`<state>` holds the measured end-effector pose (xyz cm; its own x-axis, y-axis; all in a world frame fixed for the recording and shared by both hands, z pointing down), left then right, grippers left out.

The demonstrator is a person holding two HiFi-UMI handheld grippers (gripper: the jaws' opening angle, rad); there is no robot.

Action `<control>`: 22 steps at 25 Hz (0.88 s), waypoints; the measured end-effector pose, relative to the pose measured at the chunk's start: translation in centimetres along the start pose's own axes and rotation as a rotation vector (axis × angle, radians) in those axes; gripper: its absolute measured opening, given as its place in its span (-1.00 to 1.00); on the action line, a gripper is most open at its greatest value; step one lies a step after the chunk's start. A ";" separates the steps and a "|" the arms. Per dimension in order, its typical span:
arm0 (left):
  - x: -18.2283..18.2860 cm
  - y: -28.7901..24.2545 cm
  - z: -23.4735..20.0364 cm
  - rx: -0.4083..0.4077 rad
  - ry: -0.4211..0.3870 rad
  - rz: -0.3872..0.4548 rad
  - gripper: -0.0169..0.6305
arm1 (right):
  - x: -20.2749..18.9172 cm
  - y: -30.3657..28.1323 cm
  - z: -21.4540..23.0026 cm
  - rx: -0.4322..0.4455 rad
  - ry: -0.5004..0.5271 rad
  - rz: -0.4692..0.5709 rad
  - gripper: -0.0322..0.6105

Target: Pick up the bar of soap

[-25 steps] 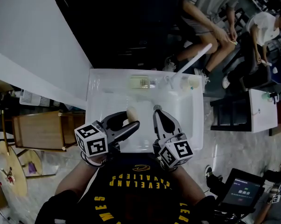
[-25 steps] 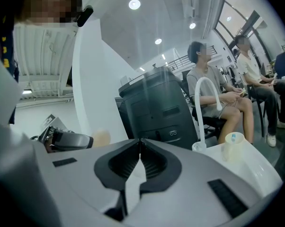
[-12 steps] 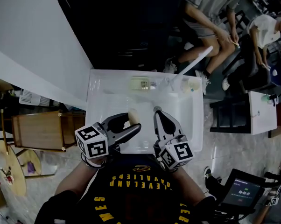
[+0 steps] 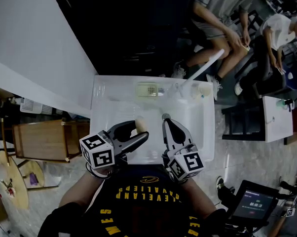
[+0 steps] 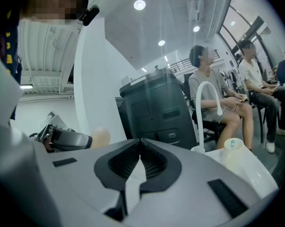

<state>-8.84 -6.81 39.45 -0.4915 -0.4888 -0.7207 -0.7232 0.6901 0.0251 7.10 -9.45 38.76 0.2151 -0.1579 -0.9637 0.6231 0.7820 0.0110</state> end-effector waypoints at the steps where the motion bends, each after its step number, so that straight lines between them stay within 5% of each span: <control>1: 0.0 0.0 0.0 0.001 0.001 0.000 -0.13 | 0.0 0.0 0.0 0.000 0.000 0.000 -0.84; 22: -0.3 -0.3 -0.2 0.004 0.004 -0.002 -0.13 | -0.5 0.1 0.2 0.004 -0.016 -0.011 -0.84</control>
<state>-8.55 -6.95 39.78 -0.4920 -0.4924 -0.7180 -0.7223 0.6913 0.0209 7.19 -9.43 39.33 0.2204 -0.1760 -0.9594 0.6288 0.7776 0.0018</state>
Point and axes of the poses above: the fingertips, and each gripper's own axes: y backward along the fingers, z to its right, x out of its top, the point moved 6 cm from there along y, backward along the fingers, and after that the axes turned 11 degrees about z, right-handed, at the moved point
